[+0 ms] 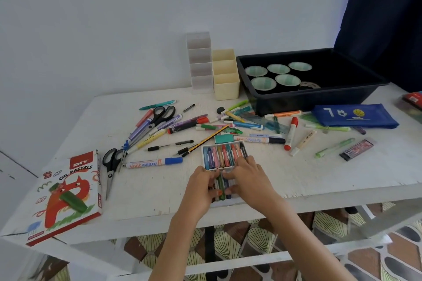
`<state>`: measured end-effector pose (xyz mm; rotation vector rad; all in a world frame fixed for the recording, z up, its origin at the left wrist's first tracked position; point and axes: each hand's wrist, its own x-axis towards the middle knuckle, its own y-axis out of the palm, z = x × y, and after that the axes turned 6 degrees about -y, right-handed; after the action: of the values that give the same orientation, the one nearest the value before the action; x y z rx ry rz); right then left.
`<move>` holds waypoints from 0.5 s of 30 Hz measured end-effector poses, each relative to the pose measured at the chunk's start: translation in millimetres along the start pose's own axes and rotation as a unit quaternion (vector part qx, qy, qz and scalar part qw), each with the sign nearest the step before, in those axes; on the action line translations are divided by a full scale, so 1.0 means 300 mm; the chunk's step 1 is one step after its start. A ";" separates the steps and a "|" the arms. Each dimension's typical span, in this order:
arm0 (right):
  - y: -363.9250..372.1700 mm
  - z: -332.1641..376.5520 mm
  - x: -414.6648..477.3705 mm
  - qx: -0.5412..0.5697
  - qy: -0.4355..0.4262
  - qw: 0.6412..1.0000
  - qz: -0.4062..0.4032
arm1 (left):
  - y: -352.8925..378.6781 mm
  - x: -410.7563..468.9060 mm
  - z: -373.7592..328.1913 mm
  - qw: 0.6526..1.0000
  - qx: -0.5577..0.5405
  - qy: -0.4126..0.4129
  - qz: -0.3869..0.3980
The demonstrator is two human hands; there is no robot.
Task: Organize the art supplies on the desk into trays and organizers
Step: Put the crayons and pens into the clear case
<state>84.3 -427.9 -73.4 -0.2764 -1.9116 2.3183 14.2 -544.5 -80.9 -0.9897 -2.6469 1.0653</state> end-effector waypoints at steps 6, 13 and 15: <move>0.031 0.019 -0.008 0.006 0.007 1.000 -0.012 | -0.014 0.001 -0.013 0.997 0.067 0.014 0.020; 0.074 -0.032 -0.049 0.058 -0.026 0.997 -0.048 | -0.018 -0.012 -0.011 0.997 0.053 0.016 0.060; 0.073 -0.042 -0.047 0.132 -0.027 0.989 -0.067 | -0.024 -0.017 -0.020 0.998 0.052 0.020 0.042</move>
<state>101.4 -423.0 -96.3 -0.0576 -1.5653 2.4717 16.4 -548.2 -71.1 -1.0981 -2.5099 1.1746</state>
